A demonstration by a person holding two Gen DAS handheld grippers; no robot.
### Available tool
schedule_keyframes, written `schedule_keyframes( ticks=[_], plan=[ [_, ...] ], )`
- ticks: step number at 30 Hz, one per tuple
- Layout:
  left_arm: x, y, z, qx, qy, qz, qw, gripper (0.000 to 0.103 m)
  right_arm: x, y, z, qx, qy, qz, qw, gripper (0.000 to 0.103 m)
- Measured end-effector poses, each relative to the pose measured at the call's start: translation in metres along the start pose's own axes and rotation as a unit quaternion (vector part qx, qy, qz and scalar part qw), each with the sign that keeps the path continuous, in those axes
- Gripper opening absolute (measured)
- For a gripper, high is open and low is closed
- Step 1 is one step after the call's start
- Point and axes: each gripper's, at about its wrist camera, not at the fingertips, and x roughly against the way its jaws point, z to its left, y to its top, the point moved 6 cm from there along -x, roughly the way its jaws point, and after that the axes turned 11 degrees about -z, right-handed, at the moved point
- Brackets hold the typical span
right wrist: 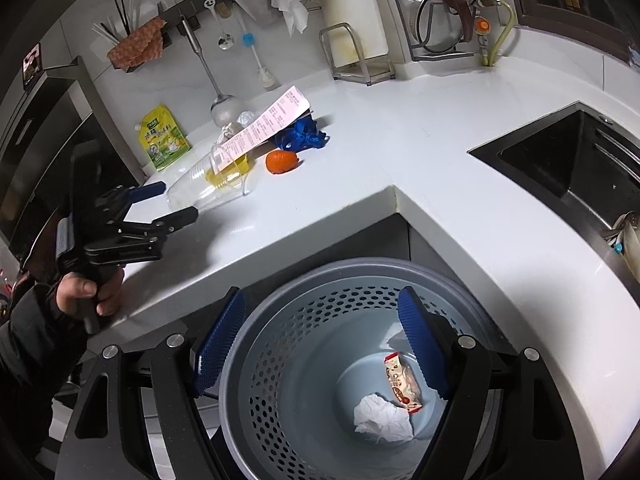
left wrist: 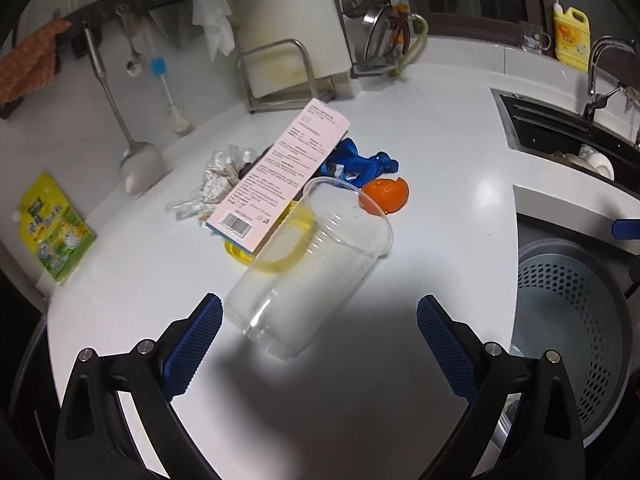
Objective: Collect trash
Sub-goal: 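Move the left tool to the clear plastic cup and grip it, then grasp the orange peel with the right tool while the left tool holds the cup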
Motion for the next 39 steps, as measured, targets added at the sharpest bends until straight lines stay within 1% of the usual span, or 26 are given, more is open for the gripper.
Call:
schedule_keyframes(
  ticks=[2,5,11,13,14,15,16,19,21,22,26,27,29,31,32,34,39],
  plan=[
    [-0.007,0.003,0.001,-0.006,-0.007,0.001,1.0000,0.096,-0.001,0.004,-0.001,-0.005,-0.001,0.001,1.000,0.075],
    [-0.019,0.006,0.006,-0.015,-0.004,0.008,0.9998,0.096,-0.003,0.009,-0.002,-0.012,-0.002,0.000,1.000,0.075],
    [-0.038,0.009,0.010,-0.002,-0.029,0.028,0.9992,0.096,-0.008,0.011,0.004,-0.008,-0.003,0.002,1.000,0.075],
    [-0.043,0.010,0.010,0.000,-0.035,0.033,0.9988,0.094,-0.011,0.010,0.006,-0.008,-0.002,0.006,1.000,0.075],
    [-0.045,0.011,0.010,0.003,-0.039,0.037,0.9986,0.090,-0.012,0.010,0.007,-0.007,-0.001,0.007,1.000,0.075],
    [-0.047,0.011,0.010,0.006,-0.043,0.040,0.9982,0.080,-0.012,0.010,0.008,-0.004,-0.002,0.008,1.000,0.075],
    [-0.048,0.010,0.010,0.011,-0.047,0.045,0.9978,0.072,-0.013,0.011,0.009,-0.003,-0.002,0.008,1.000,0.075],
    [-0.045,0.010,0.008,0.020,-0.048,0.042,0.9978,0.069,-0.015,0.010,0.009,-0.003,-0.001,0.007,1.000,0.075],
    [-0.040,0.010,0.008,0.035,-0.049,0.036,0.9975,0.067,-0.018,0.010,0.008,-0.004,-0.002,0.008,1.000,0.075],
    [-0.037,0.011,0.008,0.041,-0.044,0.034,0.9976,0.067,-0.020,0.011,0.008,-0.003,-0.002,0.008,1.000,0.075],
    [-0.019,0.011,0.014,0.073,-0.003,0.018,0.9972,0.066,-0.032,0.019,0.014,0.008,0.001,-0.002,1.000,0.075],
    [-0.014,0.012,0.017,0.076,0.015,0.009,0.9970,0.066,-0.035,0.021,0.016,0.011,0.000,-0.003,1.000,0.075],
    [-0.006,0.016,0.023,0.071,0.046,-0.018,0.9962,0.062,-0.046,0.028,0.021,0.018,0.001,-0.009,1.000,0.075],
    [-0.001,0.021,0.031,0.067,0.078,-0.039,0.9940,0.061,-0.060,0.035,0.028,0.031,-0.003,-0.010,0.999,0.075],
    [0.000,0.022,0.036,0.074,0.085,-0.044,0.9927,0.061,-0.067,0.038,0.031,0.038,-0.007,-0.011,0.999,0.075],
    [0.003,0.023,0.045,0.096,0.083,-0.049,0.9906,0.061,-0.082,0.047,0.037,0.052,-0.015,-0.015,0.998,0.075],
    [0.004,0.020,0.068,0.131,0.105,-0.055,0.9842,0.061,-0.116,0.068,0.047,0.051,-0.025,-0.022,0.998,0.075]
  ],
)
